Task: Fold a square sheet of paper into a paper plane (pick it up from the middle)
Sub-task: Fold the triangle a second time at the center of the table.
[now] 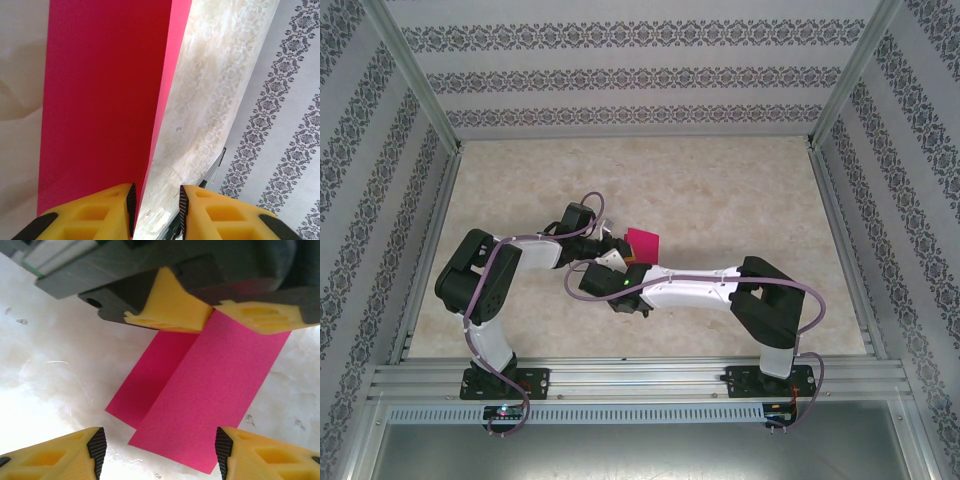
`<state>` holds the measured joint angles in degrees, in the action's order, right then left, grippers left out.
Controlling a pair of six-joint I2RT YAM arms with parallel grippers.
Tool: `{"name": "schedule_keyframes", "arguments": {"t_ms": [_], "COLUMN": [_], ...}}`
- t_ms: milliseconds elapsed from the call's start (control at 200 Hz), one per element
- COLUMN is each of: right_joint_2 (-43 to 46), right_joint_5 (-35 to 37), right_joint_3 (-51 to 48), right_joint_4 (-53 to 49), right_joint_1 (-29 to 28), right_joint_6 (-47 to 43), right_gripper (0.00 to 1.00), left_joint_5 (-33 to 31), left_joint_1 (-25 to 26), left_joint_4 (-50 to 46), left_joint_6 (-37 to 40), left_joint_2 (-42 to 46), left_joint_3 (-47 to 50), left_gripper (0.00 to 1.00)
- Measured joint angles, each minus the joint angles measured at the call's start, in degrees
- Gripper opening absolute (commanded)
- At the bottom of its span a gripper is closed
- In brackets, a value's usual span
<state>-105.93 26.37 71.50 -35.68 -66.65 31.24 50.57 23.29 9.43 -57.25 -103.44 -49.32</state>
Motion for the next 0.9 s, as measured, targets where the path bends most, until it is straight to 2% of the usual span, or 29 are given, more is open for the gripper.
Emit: {"name": "schedule_keyframes", "arguments": {"t_ms": [400,490,744,899], "right_joint_2": [-0.8,-0.8,-0.6,0.8], "right_joint_5": [1.8,2.7,4.4,4.6], "right_joint_3": [0.0,0.0,-0.1,-0.8], "right_joint_4": [-1.0,-1.2,-1.4,-1.4], "right_joint_1": [0.0,-0.3,-0.4,-0.4], "right_joint_6": [0.0,0.0,0.2,0.5], "right_gripper": [0.52,0.41,0.29,0.18], "left_joint_5": [0.0,0.0,0.0,0.0], "left_joint_1": [0.0,0.0,0.0,0.0], "left_joint_4": [0.0,-0.1,-0.3,-0.9], "left_joint_6": [0.0,0.0,0.0,0.2], "left_joint_2": [0.0,0.0,0.0,0.0], "left_joint_3": [0.0,0.0,0.0,0.0], "left_gripper": [0.32,0.32,0.32,0.32]}}
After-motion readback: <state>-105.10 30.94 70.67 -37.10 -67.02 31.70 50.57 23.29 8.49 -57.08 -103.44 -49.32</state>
